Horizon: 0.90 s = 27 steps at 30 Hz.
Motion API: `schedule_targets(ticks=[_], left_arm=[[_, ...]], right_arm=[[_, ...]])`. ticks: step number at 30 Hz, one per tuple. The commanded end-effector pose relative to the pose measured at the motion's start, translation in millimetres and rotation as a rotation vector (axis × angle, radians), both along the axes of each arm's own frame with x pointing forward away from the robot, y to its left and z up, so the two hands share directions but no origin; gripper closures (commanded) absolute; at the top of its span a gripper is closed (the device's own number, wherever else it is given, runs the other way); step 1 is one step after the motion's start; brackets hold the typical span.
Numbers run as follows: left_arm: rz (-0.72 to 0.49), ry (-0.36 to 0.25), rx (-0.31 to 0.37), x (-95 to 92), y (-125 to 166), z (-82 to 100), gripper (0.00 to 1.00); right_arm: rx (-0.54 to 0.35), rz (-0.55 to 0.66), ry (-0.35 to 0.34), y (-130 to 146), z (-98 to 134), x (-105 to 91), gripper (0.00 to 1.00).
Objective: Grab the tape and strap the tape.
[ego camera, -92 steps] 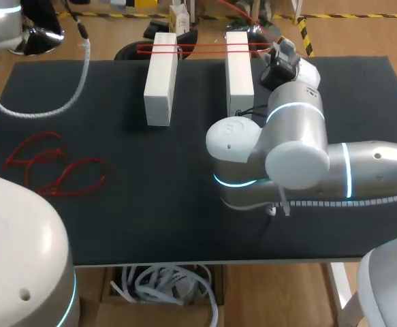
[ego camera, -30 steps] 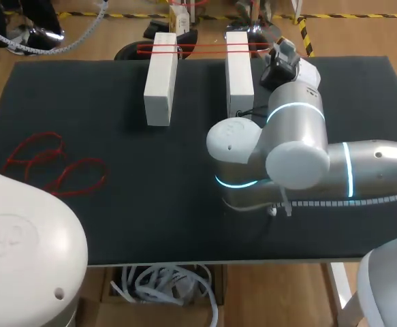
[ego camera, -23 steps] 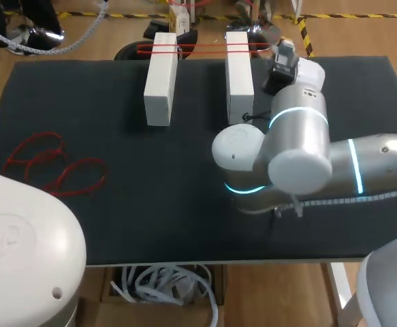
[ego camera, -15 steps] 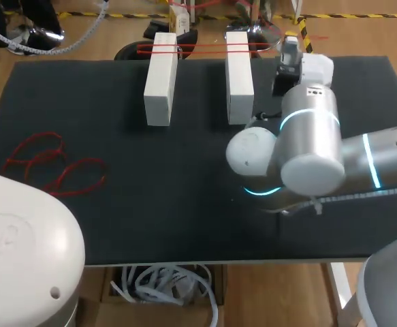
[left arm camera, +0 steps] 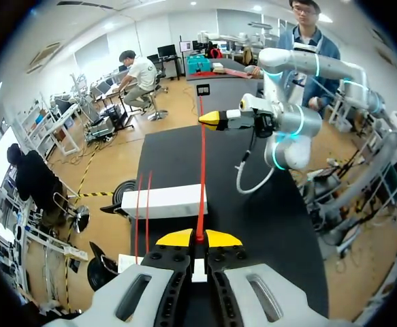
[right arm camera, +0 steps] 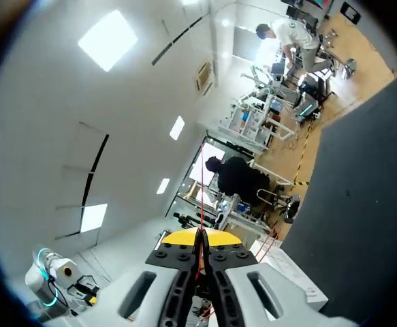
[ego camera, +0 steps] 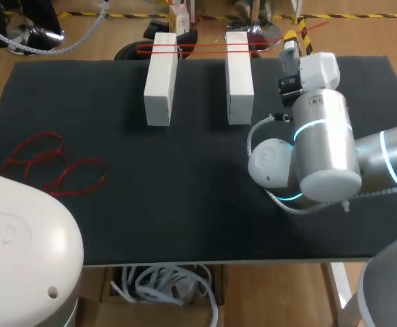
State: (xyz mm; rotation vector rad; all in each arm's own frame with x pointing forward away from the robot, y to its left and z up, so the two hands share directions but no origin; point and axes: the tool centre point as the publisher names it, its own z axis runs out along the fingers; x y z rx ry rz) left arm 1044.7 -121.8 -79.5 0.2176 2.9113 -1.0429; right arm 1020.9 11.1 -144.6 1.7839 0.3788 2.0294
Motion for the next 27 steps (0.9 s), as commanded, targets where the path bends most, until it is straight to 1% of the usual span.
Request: schedule_targets(ticks=[1,2,3,5,27], left_arm=[[0.001,0.001,0.004,-0.4,-0.2,0.6,1.00],[0.001,0.001,0.004,-0.4,-0.2,0.6,1.00],[0.001,0.001,0.004,-0.4,-0.2,0.6,1.00],[0.001,0.001,0.004,-0.4,-0.2,0.6,1.00],[0.001,0.001,0.004,-0.4,-0.2,0.6,1.00]], right_arm=[[-0.386,-0.144,-0.004,4.8,21.3,12.3,1.00],[-0.447,-0.145,-0.007,5.8,26.3,13.2,1.00],[-0.488,-0.155,-0.020,7.2,29.7,14.0,1.00],[-0.577,-0.145,-0.024,9.5,36.1,15.3,1.00],[-0.577,-0.145,-0.024,9.5,36.1,15.3,1.00]])
